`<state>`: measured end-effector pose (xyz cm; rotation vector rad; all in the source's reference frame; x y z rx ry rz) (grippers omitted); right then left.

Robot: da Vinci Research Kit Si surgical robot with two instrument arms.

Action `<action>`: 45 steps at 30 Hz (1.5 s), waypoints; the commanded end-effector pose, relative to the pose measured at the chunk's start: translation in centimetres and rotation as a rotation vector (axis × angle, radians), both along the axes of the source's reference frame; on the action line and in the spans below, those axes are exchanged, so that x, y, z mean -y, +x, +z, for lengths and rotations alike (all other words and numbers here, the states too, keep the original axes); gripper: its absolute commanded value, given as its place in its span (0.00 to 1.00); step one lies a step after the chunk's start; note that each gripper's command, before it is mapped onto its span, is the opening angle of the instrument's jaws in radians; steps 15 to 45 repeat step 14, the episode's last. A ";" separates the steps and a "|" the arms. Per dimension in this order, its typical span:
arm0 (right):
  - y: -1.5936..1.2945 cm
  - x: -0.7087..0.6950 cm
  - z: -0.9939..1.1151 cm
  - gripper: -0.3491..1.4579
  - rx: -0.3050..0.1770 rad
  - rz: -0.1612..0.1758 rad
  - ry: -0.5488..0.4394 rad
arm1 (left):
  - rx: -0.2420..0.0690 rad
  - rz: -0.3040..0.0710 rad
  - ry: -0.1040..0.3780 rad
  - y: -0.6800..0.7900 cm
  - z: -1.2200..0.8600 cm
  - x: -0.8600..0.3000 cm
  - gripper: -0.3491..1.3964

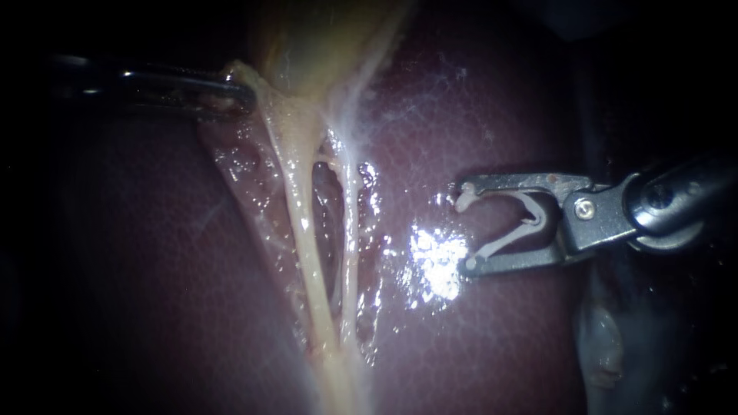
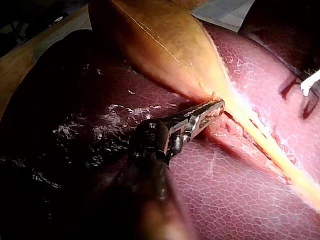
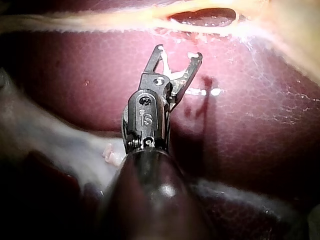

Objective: Grabbing gallbladder

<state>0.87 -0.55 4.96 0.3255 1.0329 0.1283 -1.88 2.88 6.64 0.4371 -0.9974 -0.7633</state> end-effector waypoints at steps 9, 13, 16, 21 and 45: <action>0.00 0.00 0.00 0.47 0.000 0.000 0.000 | -0.002 -0.002 -0.002 -0.01 0.02 0.02 0.00; 0.00 0.00 0.00 0.47 0.000 0.001 0.000 | -0.002 -0.002 -0.003 -0.02 0.03 0.03 0.00; 0.00 0.00 0.00 0.47 0.000 0.001 0.000 | -0.003 -0.002 -0.003 -0.02 0.03 0.03 0.00; 0.00 0.00 0.00 0.47 0.000 0.001 0.000 | -0.003 -0.002 -0.003 -0.02 0.03 0.03 0.00; 0.00 0.00 0.00 0.47 0.000 0.001 0.000 | -0.003 -0.002 -0.003 -0.02 0.03 0.03 0.00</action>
